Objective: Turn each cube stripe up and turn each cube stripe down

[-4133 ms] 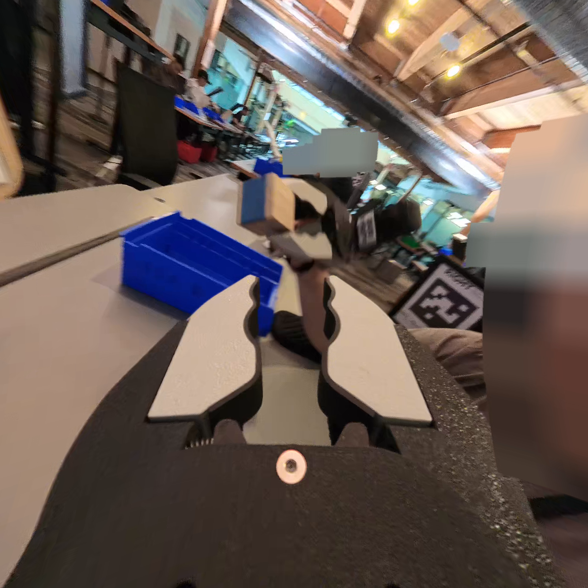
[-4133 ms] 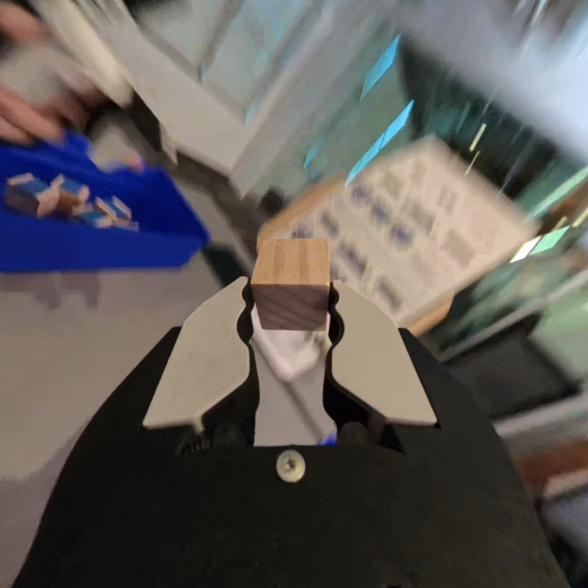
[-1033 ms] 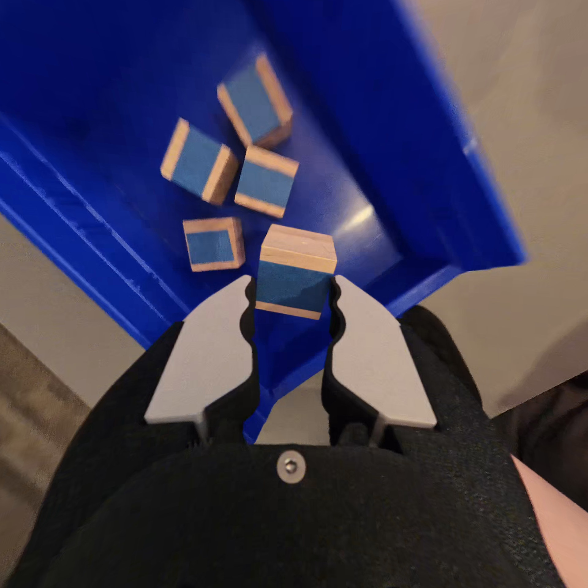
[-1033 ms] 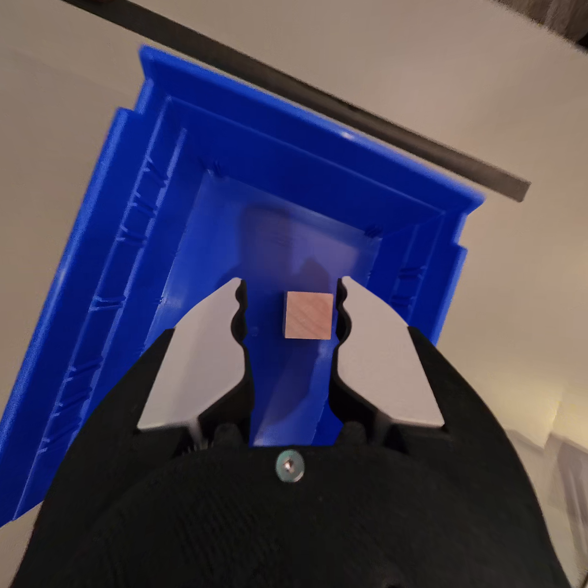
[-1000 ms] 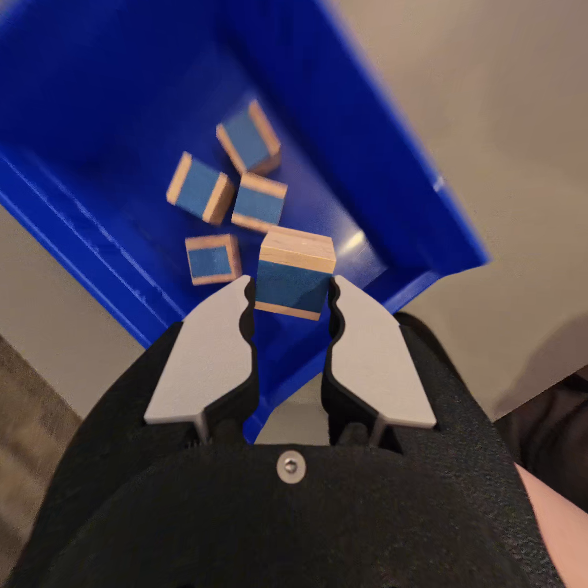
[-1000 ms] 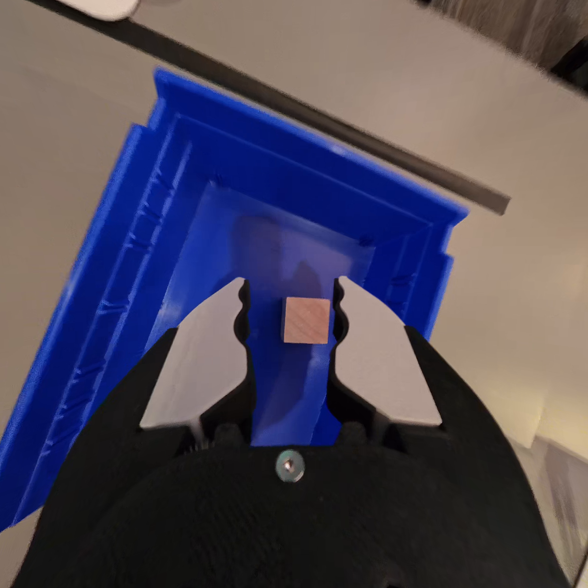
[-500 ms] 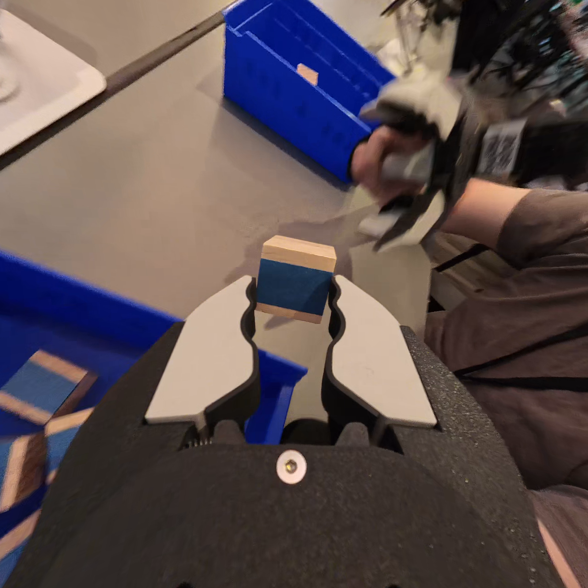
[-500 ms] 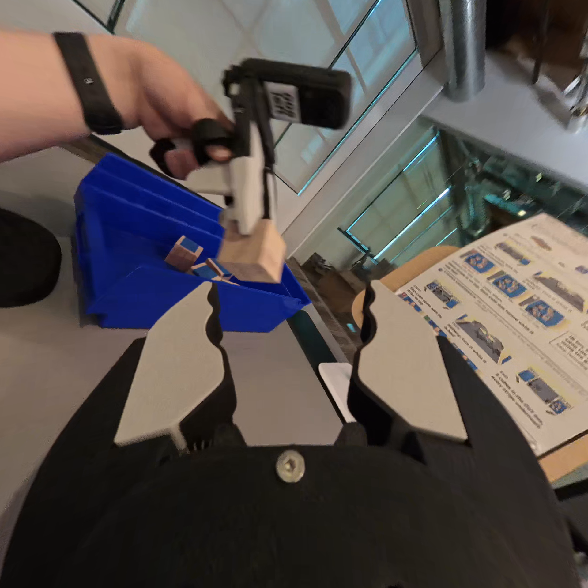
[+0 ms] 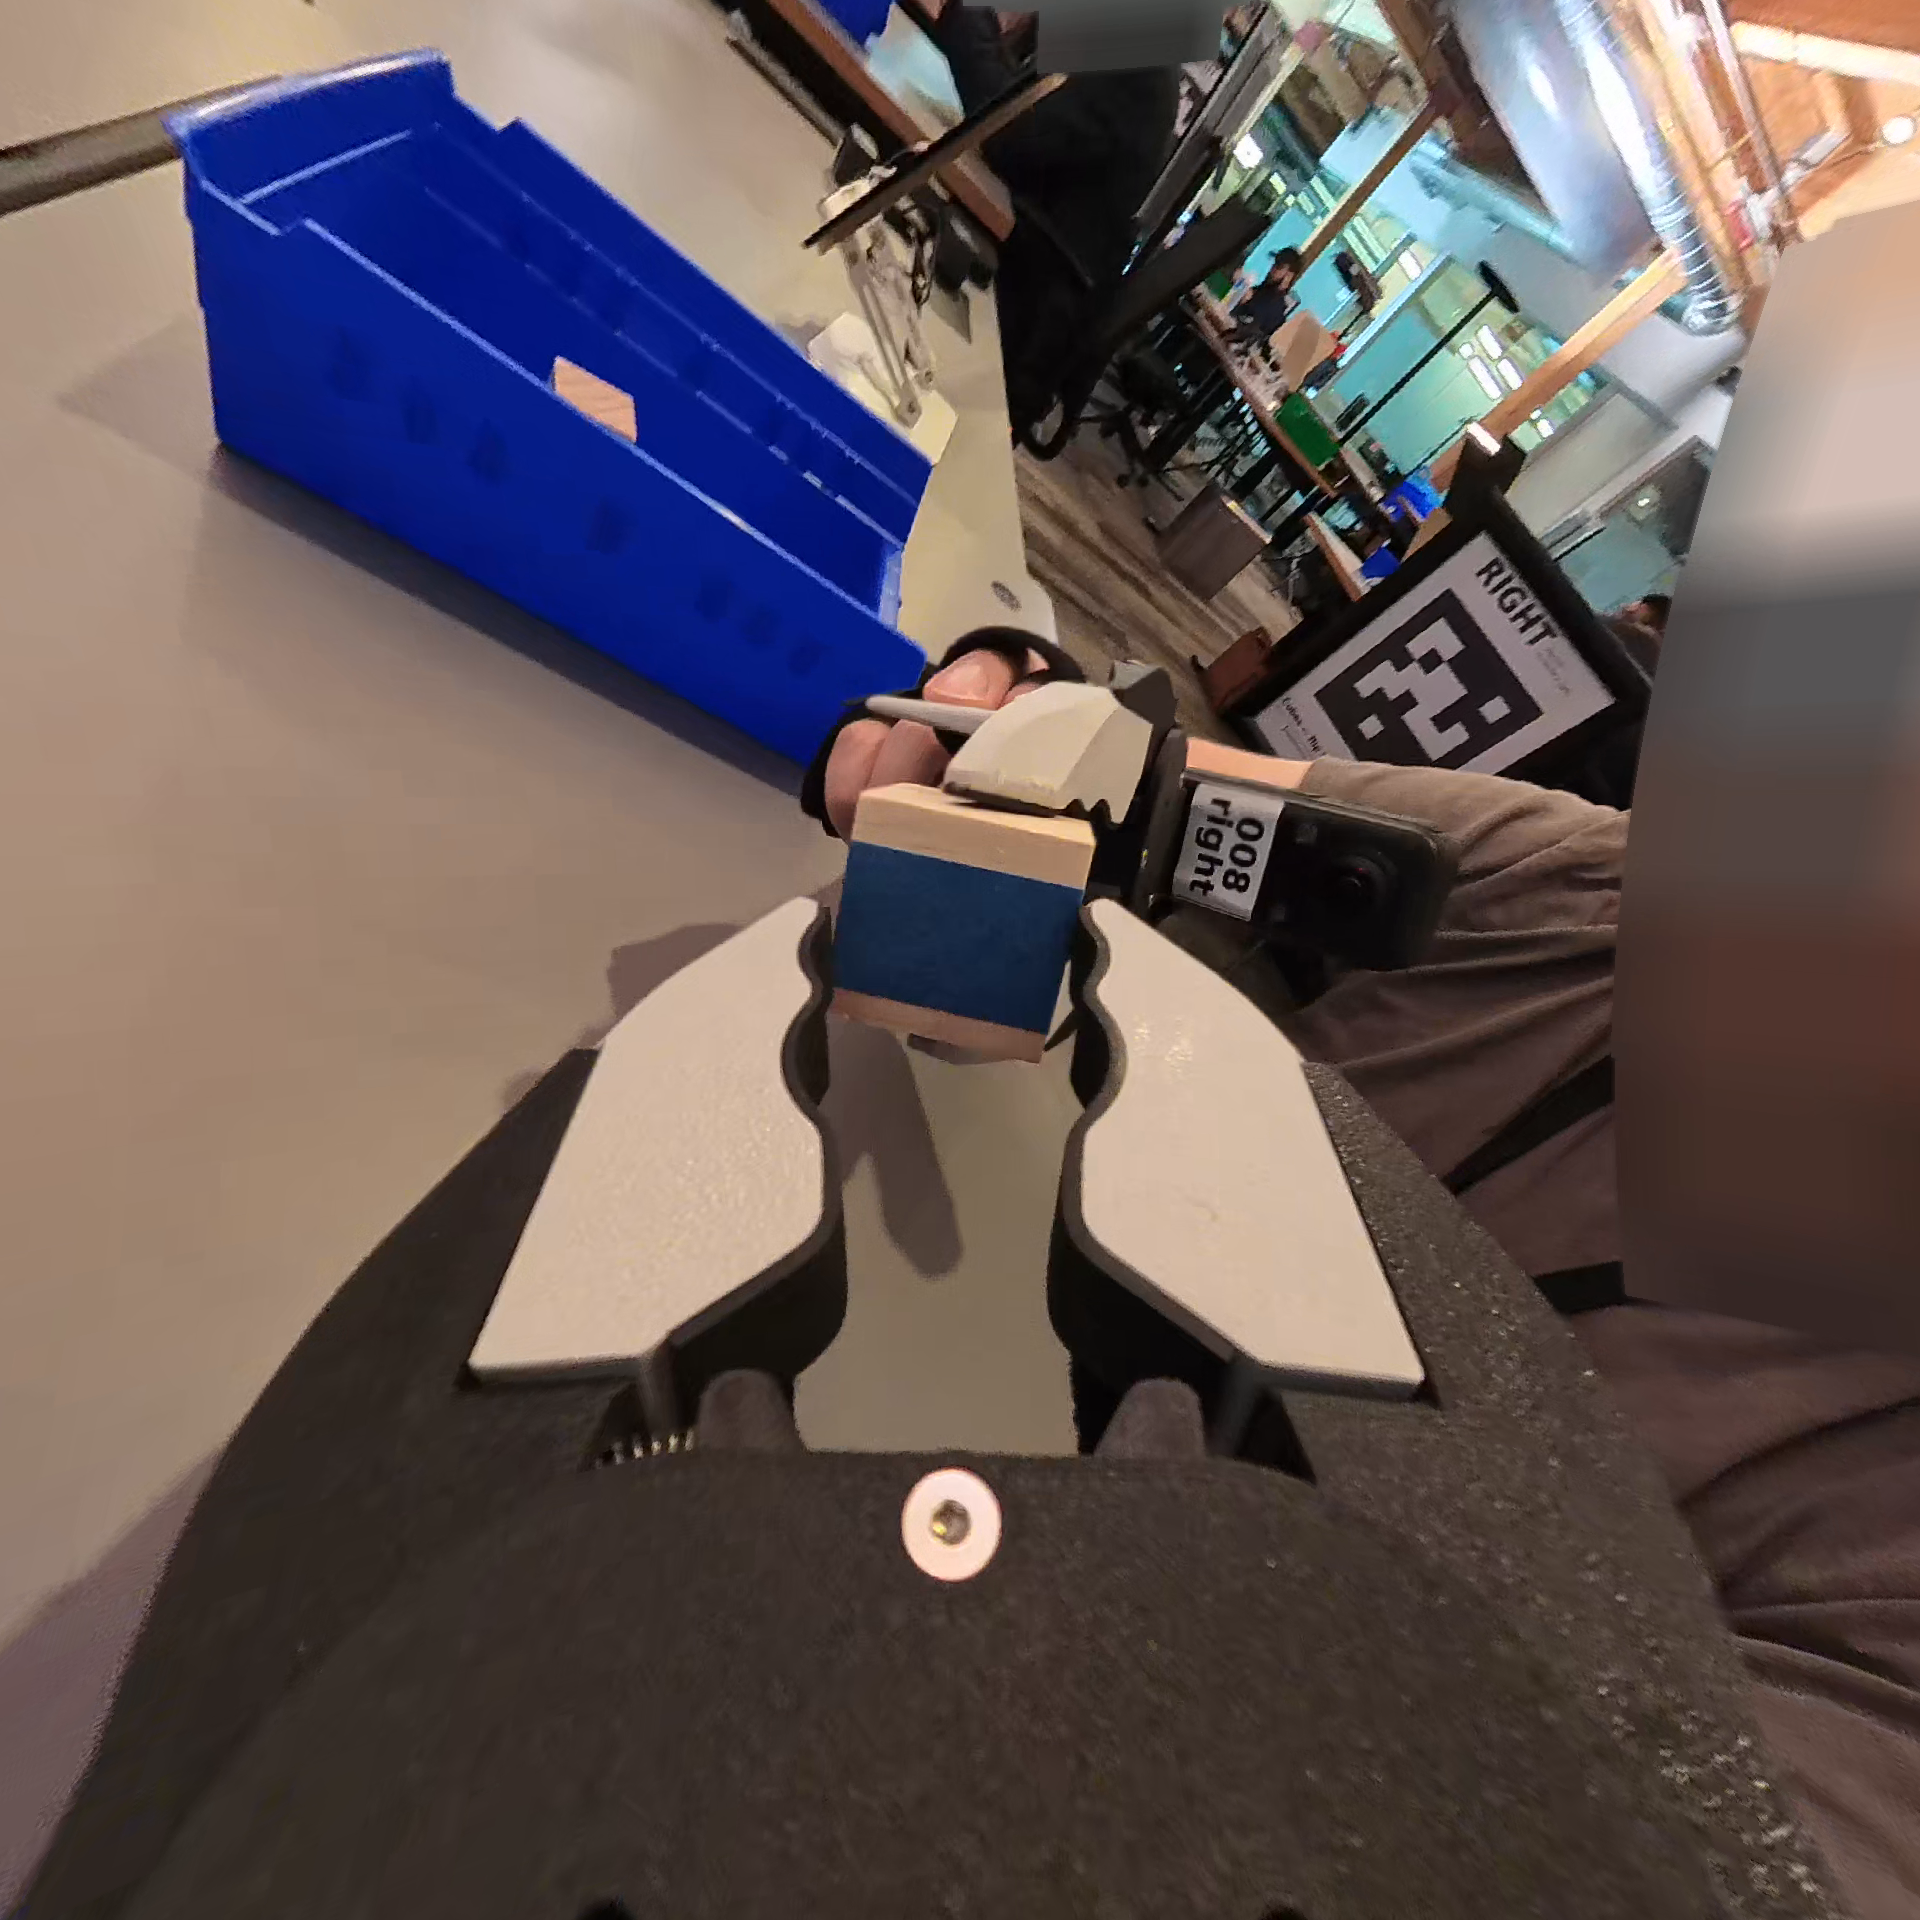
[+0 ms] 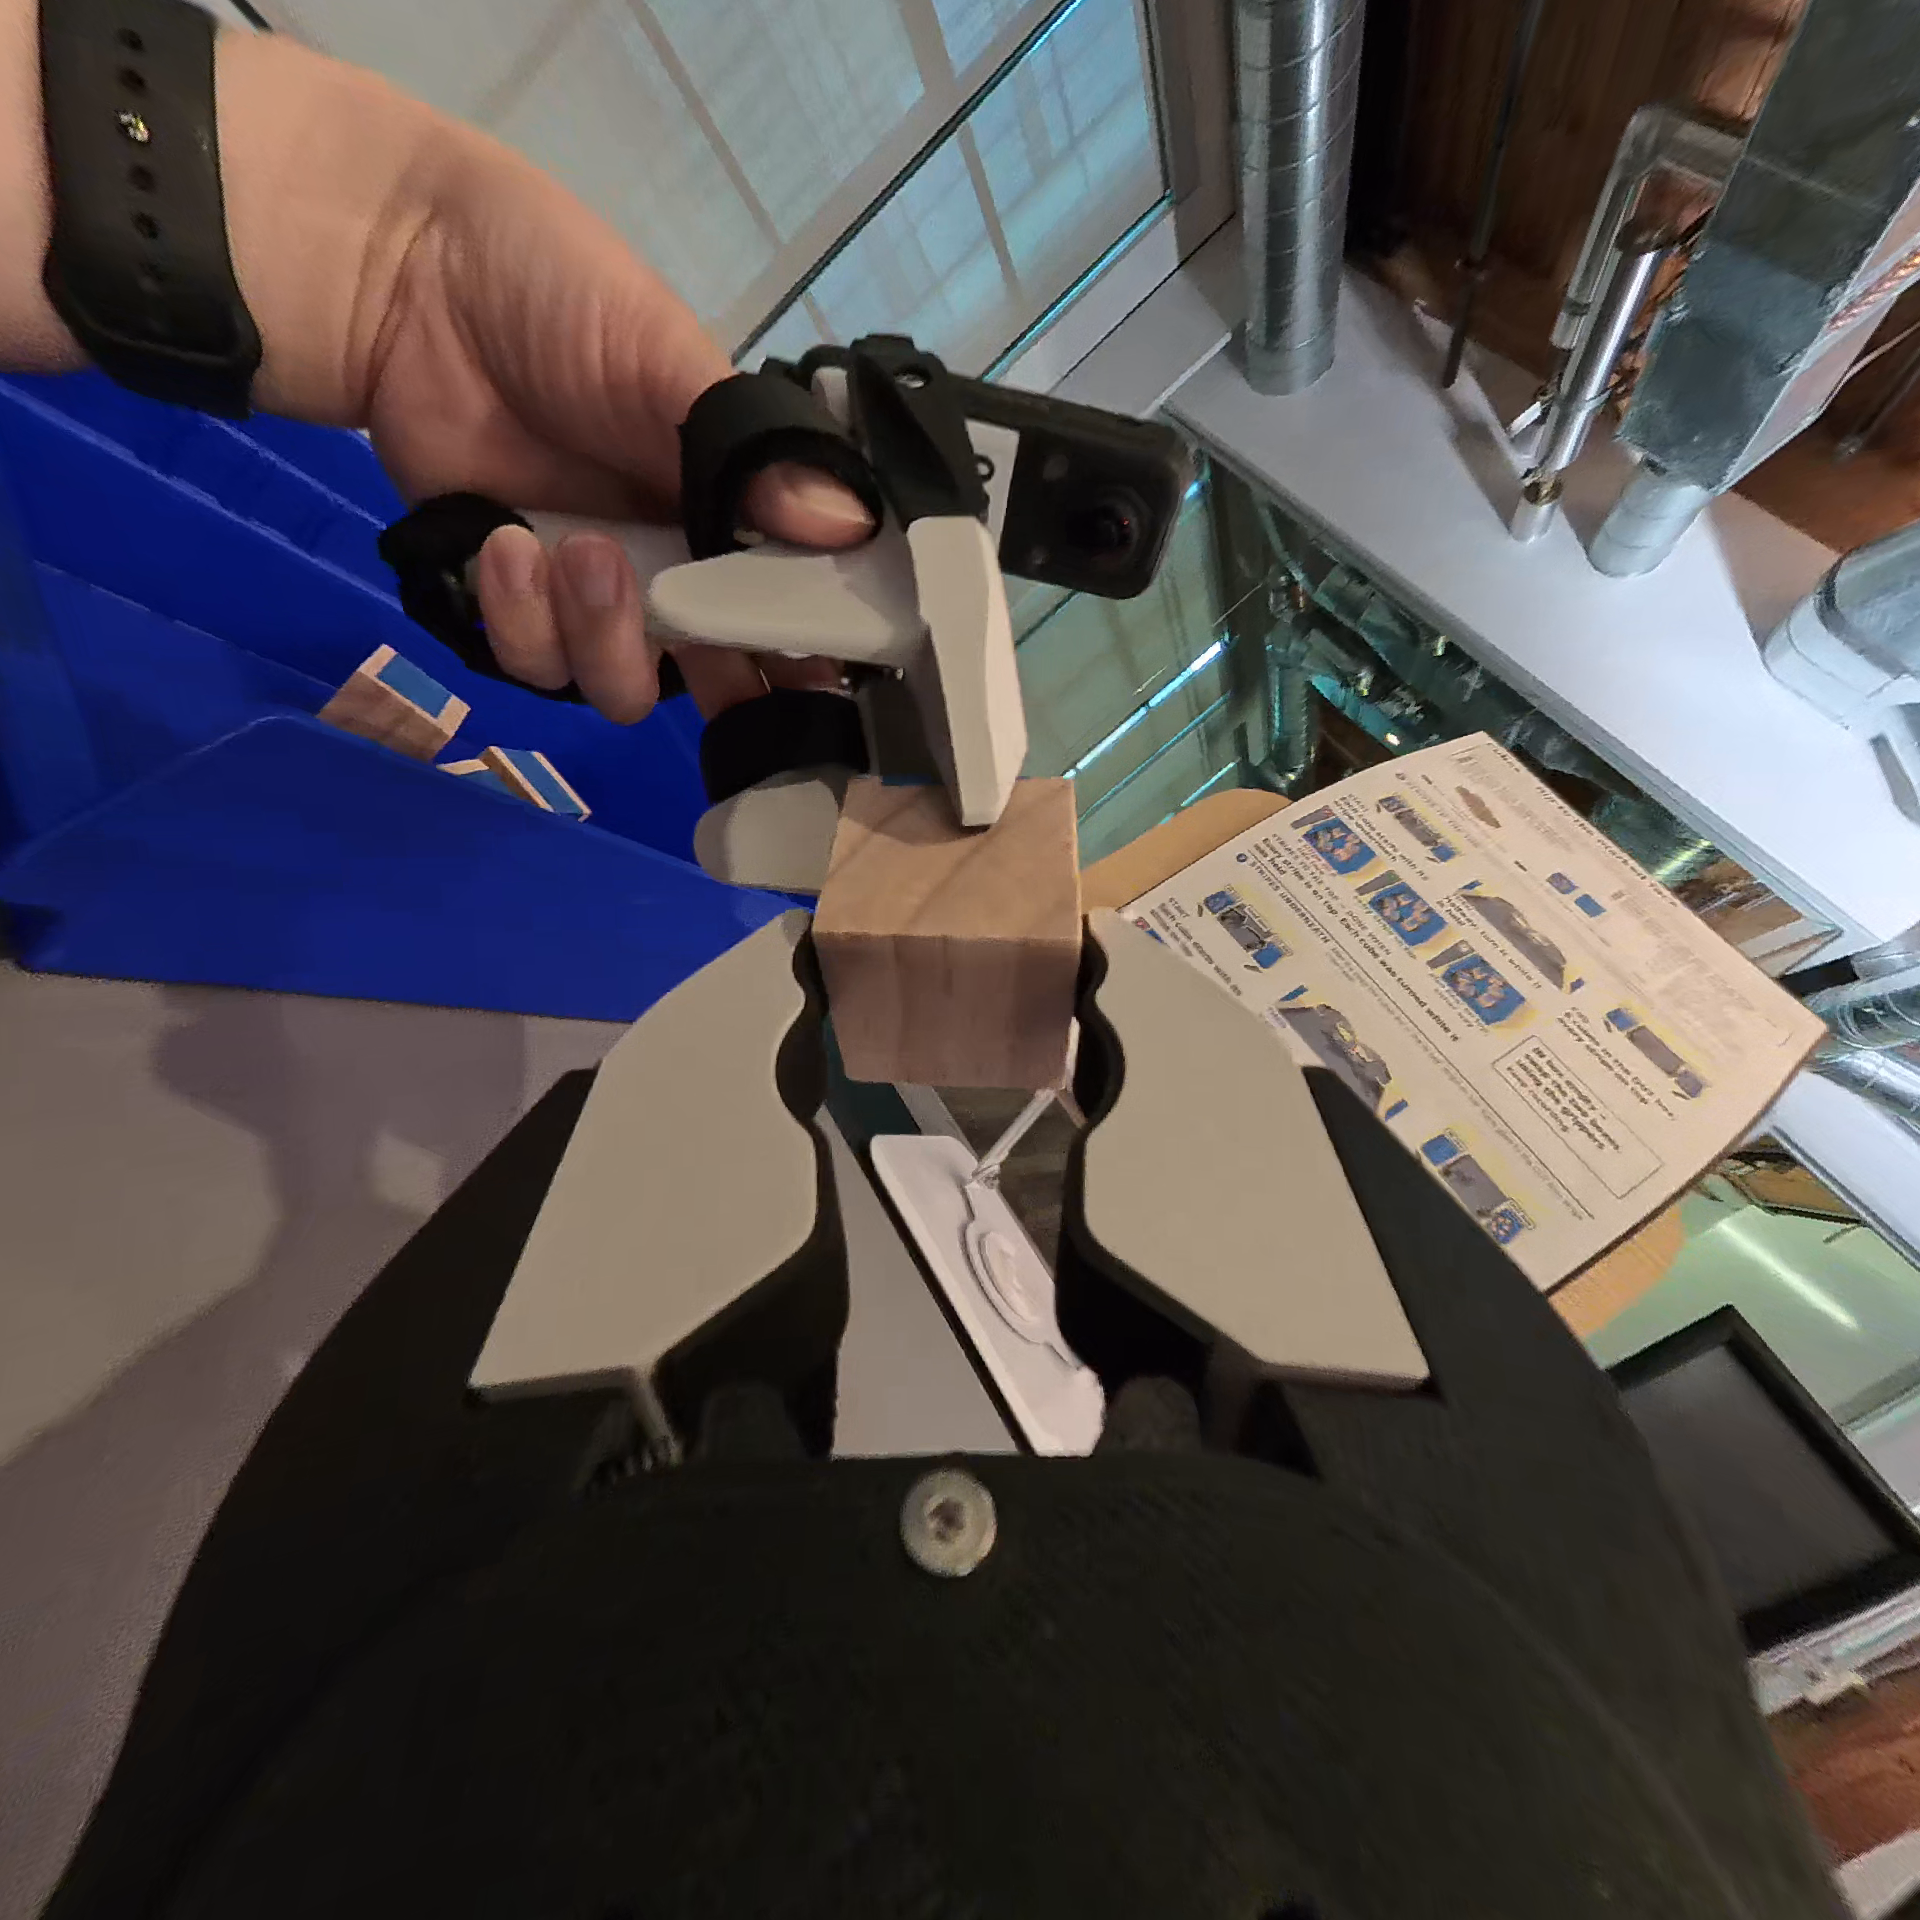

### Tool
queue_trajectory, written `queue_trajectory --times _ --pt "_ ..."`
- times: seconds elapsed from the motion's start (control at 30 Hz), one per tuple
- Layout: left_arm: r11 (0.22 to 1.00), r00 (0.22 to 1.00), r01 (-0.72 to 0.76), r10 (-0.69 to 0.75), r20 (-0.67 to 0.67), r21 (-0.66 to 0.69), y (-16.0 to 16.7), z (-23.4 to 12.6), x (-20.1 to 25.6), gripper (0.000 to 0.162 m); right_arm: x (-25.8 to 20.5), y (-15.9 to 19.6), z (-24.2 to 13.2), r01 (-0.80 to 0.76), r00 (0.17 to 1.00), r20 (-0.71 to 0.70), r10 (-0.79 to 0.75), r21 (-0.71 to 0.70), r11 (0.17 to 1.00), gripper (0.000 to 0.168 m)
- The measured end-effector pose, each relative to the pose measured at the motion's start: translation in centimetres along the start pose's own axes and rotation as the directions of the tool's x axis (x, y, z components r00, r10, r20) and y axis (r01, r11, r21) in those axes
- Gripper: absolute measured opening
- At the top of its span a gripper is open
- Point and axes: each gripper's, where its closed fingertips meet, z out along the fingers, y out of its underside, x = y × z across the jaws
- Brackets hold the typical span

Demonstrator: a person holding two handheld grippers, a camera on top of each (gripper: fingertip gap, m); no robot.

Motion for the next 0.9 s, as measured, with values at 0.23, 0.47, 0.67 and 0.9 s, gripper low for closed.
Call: queue_trajectory --times 0.23,0.47,0.67,0.9 --pt "0.992 0.998 -0.010 0.001 0.070 0.127 -2.1 -3.3 0.4 0.042 4.7 -0.8 -0.7 -0.107 0.973 0.197 0.124 -0.095 0.990 0.045" --pt "0.949 0.834 -0.202 0.037 0.550 0.242 -4.6 -10.2 -2.3 0.036 18.0 12.1 -12.5 -0.542 0.728 -0.141 0.671 -0.718 0.437 0.045" --pt "0.949 0.717 -0.200 -0.028 0.697 0.244 -4.3 -13.1 -3.9 0.033 14.9 24.6 -21.9 -0.508 0.474 -0.491 0.731 -0.831 -0.229 0.046" --pt "0.972 0.667 -0.158 -0.026 0.745 0.175 -3.2 -13.1 -5.1 0.030 9.9 29.1 -21.7 -0.338 0.501 -0.505 0.703 -0.862 -0.378 0.047"
